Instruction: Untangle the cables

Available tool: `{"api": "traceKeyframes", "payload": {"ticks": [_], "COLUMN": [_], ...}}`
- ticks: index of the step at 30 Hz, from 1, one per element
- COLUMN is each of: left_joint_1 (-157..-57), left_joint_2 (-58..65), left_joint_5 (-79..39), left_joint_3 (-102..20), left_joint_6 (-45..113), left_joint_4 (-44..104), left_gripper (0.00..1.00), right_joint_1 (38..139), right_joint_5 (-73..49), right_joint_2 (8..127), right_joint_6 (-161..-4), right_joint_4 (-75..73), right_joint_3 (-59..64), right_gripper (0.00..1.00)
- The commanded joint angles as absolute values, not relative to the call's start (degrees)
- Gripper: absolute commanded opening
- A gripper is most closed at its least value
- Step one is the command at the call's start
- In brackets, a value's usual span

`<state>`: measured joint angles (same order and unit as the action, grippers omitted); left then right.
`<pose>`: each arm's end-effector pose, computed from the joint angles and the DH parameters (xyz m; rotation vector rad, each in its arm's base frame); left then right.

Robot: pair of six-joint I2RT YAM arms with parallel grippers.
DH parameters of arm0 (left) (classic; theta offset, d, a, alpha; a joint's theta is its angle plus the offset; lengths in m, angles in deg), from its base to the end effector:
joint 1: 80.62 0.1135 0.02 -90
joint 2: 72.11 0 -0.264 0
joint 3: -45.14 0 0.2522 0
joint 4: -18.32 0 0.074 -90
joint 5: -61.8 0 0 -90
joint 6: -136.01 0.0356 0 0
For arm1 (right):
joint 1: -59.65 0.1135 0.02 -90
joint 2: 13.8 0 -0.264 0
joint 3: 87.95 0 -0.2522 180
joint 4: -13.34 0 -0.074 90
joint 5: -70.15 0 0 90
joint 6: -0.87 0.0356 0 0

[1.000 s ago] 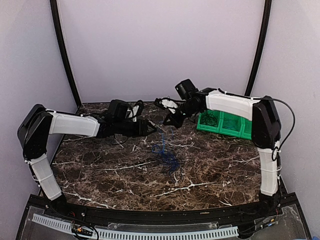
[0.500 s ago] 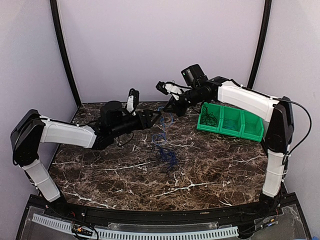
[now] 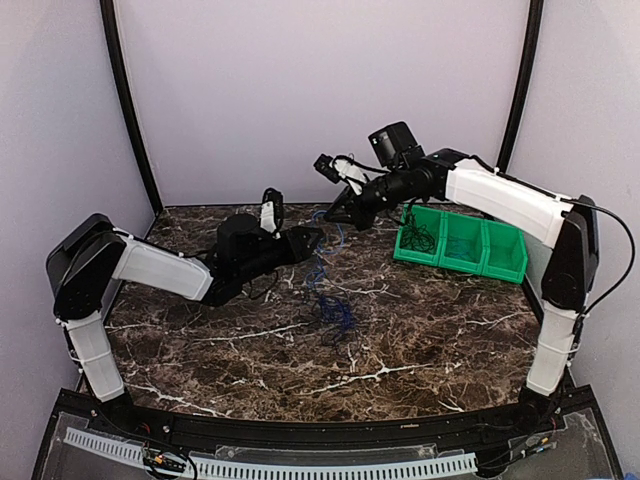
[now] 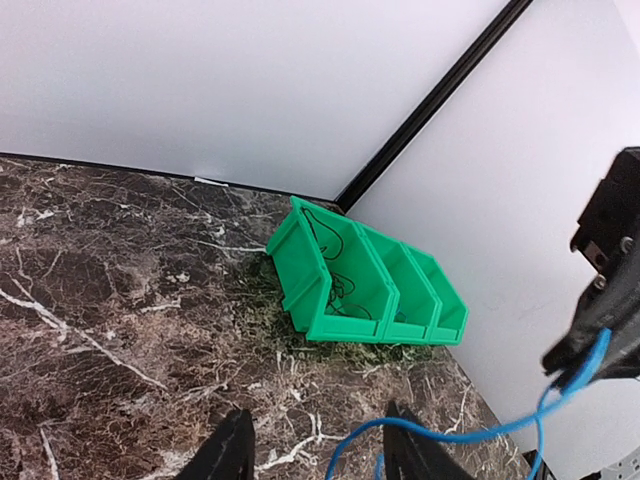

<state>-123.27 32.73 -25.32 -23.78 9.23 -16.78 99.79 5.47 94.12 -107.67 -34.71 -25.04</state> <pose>0.2940 -0.2733 0.2192 0.1292 1.6963 -1.1041 0.3211 0.2907 0.3382 -1.3140 1.8441 0.6985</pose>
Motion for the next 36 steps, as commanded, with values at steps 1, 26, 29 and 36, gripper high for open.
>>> {"api": "traceKeyframes", "payload": {"ticks": [1,26,29,36], "left_joint_1": [-123.5,-121.6,-121.2,-120.6], "left_joint_2": [34.4,45.3,45.9,47.4], "left_joint_5": [-31.0,-30.6,-30.1,-28.8], "left_joint_3": [-26.0,-27.8,-27.4,-26.9], "left_joint_6": [8.3,10.3,10.2,10.3], "left_joint_4": [-20.1,-19.3,-19.1,-19.4], "left_gripper": [0.44,0.13,0.13,0.12], "right_joint_1": [100.4,91.3,89.7,87.6], "right_joint_5": [13.0,29.4,29.5,27.2], "right_joint_2": [90.5,78.5,77.8,76.9], "right_joint_6": [-106.4,-109.3,-109.0,-109.4], "right_joint_4": [-33.7,-46.6,-47.3,-48.8], "right_joint_3": [-24.1,-45.1,-48.1,-53.4], "right_gripper": [0.0,0.0,0.0,0.0]}}
